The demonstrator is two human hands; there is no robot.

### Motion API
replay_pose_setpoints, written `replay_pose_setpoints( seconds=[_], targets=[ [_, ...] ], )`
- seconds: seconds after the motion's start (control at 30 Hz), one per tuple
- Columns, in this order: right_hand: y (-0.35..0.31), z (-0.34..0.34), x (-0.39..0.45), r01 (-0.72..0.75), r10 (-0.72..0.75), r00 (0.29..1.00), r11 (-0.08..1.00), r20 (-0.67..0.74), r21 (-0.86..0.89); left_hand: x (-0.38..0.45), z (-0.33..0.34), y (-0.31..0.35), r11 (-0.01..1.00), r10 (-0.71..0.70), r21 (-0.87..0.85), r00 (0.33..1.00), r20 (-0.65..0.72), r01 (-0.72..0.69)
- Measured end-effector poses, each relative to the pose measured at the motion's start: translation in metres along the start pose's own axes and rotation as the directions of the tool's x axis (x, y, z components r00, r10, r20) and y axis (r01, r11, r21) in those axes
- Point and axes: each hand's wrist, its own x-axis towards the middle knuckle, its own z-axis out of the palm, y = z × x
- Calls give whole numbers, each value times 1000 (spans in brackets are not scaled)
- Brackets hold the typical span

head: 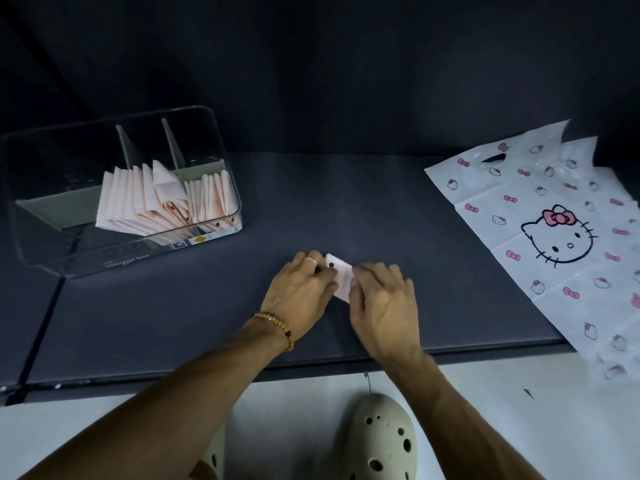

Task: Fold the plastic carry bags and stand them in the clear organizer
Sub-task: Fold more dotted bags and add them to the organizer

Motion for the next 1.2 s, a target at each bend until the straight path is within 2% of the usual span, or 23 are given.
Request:
replay_pose_setpoints(
  seconds=[0.07,0.13,0.2,0.3,0.37,0.4,0.53,0.67,0.8,0.9,0.97,1.07,1.2],
  targets=[
    [4,5,-21,51,-44,990,997,137,-49,-5,2,6,999,-41,-1,999,-9,41],
    [10,13,-34,43,-23,954,997,299,-61,-5,2,8,996,-86,7,996,-15,86],
    [13,19,-39,44,-21,936,997,351,-57,-4,0,8,996,-78,46,996,-51,81],
    [12,21,-41,52,-30,937,997,347,-56,0,3,7,978,114,182,991,-68,-100],
    [14,20,-41,57,-36,941,997,335,-53,5,11,10,958,235,173,972,-16,-229],
    [14,20,-41,58,-38,944,997,327,-51,7,15,13,957,253,143,968,6,-251],
    [16,22,-42,68,-50,948,997,316,-47,9,23,13,972,230,45,973,19,-231],
    [17,22,-42,67,-50,945,997,324,-44,8,18,1,980,188,52,980,61,-191],
    [15,23,-42,52,-33,956,997,291,-56,6,7,-24,995,99,20,995,6,-99],
    [13,23,-43,52,-29,956,996,292,-73,9,1,-36,998,56,10,997,54,-56],
    [13,23,-43,49,-23,956,996,293,-81,13,1,-35,1000,20,16,997,78,-21],
    [13,25,-43,40,-17,959,996,283,-78,19,0,-26,999,-32,-33,999,18,32],
    [14,23,-43,50,-29,958,997,285,-65,33,0,-12,999,-24,-45,999,26,25]
  ],
)
